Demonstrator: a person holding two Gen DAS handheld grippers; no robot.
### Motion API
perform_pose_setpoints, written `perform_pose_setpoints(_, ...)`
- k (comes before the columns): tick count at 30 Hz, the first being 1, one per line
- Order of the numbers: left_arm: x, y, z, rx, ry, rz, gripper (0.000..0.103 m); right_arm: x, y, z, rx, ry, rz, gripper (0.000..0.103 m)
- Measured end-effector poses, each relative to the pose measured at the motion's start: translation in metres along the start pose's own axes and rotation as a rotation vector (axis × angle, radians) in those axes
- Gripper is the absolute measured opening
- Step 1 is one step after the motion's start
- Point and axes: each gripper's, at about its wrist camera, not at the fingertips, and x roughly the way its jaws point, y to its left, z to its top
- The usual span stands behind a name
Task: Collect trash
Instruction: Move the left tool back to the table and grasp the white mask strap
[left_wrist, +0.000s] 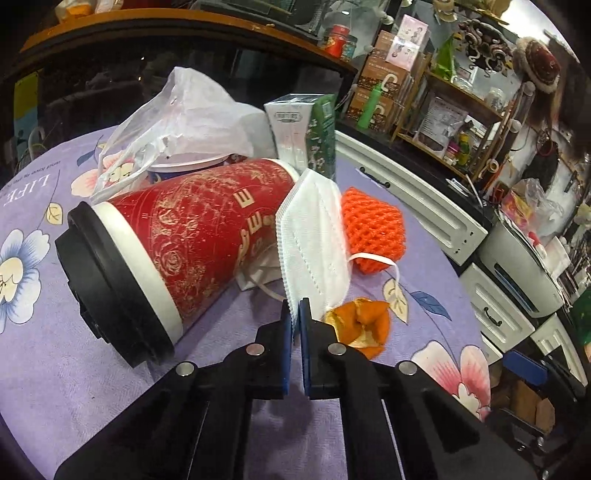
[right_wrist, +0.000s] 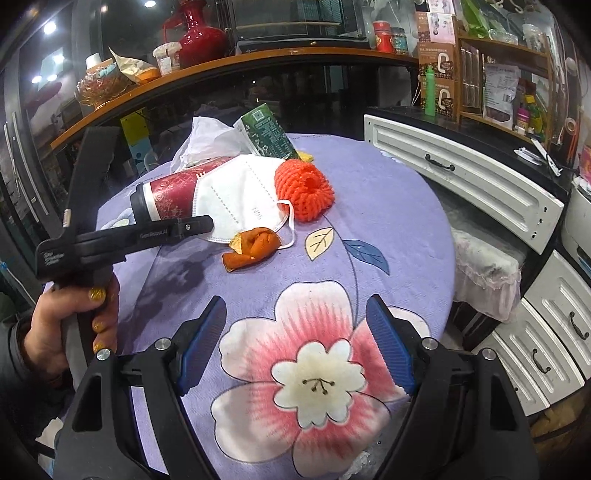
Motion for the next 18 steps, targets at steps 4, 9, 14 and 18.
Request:
perform_pose_setpoints(4, -0.013, -0.011, 0.002, 0.036, -0.041, -0.011, 0.004, 0.008, 0.005, 0.005, -0.026, 0.003, 0.002, 0.078)
perform_pose_setpoints(9, -0.043, -0.013, 0.005, 0.053, -0.107, -0.018, 0.004, 0.024, 0.013, 0.014, -0.050, 0.031, 0.026, 0.078)
perform_pose_setpoints(14, -0.076, -0.001, 0.007, 0.039, -0.174, 0.004, 0.004, 0.044, 0.028, 0.026, -0.083, 0.068, 0.048, 0.078)
perform_pose_setpoints(18, -0.092, 0.000, 0.005, 0.058, -0.212, 0.031, 0.004, 0.066, 0.039, 0.035, -0.093, 0.117, 0.075, 0.078)
